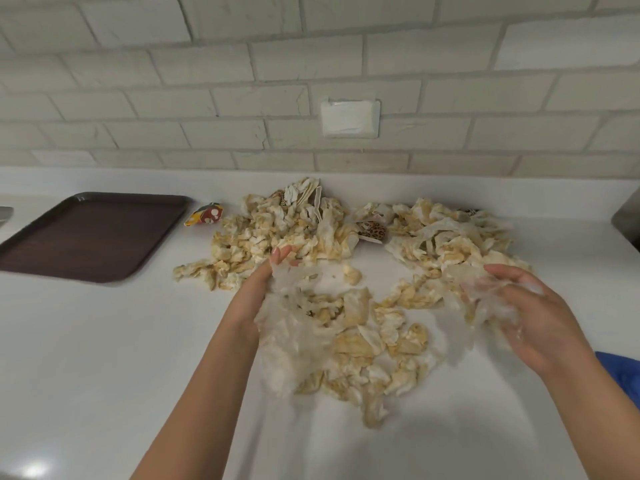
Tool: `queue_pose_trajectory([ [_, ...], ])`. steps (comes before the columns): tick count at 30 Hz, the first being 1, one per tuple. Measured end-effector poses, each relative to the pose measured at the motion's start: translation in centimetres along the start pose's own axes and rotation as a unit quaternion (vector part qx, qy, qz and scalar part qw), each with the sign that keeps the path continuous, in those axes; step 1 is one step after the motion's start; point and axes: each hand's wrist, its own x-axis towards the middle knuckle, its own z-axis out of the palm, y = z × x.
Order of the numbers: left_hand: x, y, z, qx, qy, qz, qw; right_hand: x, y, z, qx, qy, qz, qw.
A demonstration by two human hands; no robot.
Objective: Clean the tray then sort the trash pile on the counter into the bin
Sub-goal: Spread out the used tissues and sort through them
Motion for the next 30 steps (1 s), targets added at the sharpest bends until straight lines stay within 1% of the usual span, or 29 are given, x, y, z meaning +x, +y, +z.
queue_pose_trajectory([
  [2,0.0,-0.3,-0.7,-0.030,-0.011,0.007,0.999,-0.5,0.2,0.0,0.016,-0.011,-0.001,1.000],
  [3,-0.1,-0.3,-0.7,-0.056,-0.029,0.013,0.998,-0.6,0.4,0.0,0.019,-0.017,0.002,1.000],
  [4,-0.3,-0.5,-0.7,-0.113,-0.065,0.010,0.991,-0.7,0.7,0.1,0.024,-0.024,0.004,0.999],
  [5,-0.9,-0.9,-0.7,-0.186,-0.117,0.000,0.976,-0.8,1.0,0.2,0.031,-0.030,0.006,0.999],
  [6,-1.4,-1.1,-0.4,-0.229,-0.151,-0.001,0.962,-0.7,1.4,0.3,0.039,-0.038,0.007,0.999],
  [7,-1.9,-1.5,-0.2,-0.242,-0.163,0.004,0.957,-0.6,1.7,0.3,0.042,-0.043,0.010,0.998],
  [8,-2.1,-1.8,-0.1,-0.245,-0.159,0.007,0.956,-0.6,2.0,0.5,0.040,-0.047,0.012,0.998],
  [10,-2.7,-2.1,0.6,-0.212,-0.146,0.018,0.966,-0.4,2.7,0.8,0.036,-0.046,0.012,0.998],
  [11,-3.0,-2.3,0.9,-0.194,-0.152,0.024,0.969,-0.4,3.0,1.0,0.032,-0.042,0.012,0.999],
  [15,-3.9,-2.9,2.0,-0.140,-0.211,0.050,0.966,-0.4,4.3,1.7,0.037,-0.016,0.042,0.998],
  [18,-4.8,-3.3,2.7,-0.074,-0.240,0.082,0.965,-0.5,5.1,2.0,0.053,-0.026,0.054,0.997],
  [20,-5.4,-3.7,3.2,-0.016,-0.231,0.107,0.967,-0.6,5.4,2.1,0.032,-0.028,0.047,0.998],
  [22,-5.9,-4.1,3.5,0.014,-0.224,0.123,0.967,-0.7,5.5,2.1,0.023,-0.032,0.046,0.998],
  [24,-6.1,-4.5,3.7,0.034,-0.193,0.133,0.972,-0.8,5.7,1.9,0.028,-0.042,0.051,0.997],
  [27,-6.7,-4.6,4.1,0.028,-0.121,0.142,0.982,-0.8,5.3,1.4,0.026,-0.025,0.062,0.997],
  [30,-6.2,-4.8,3.5,-0.006,-0.014,0.124,0.992,-0.6,4.3,0.3,0.049,0.013,0.075,0.996],
])
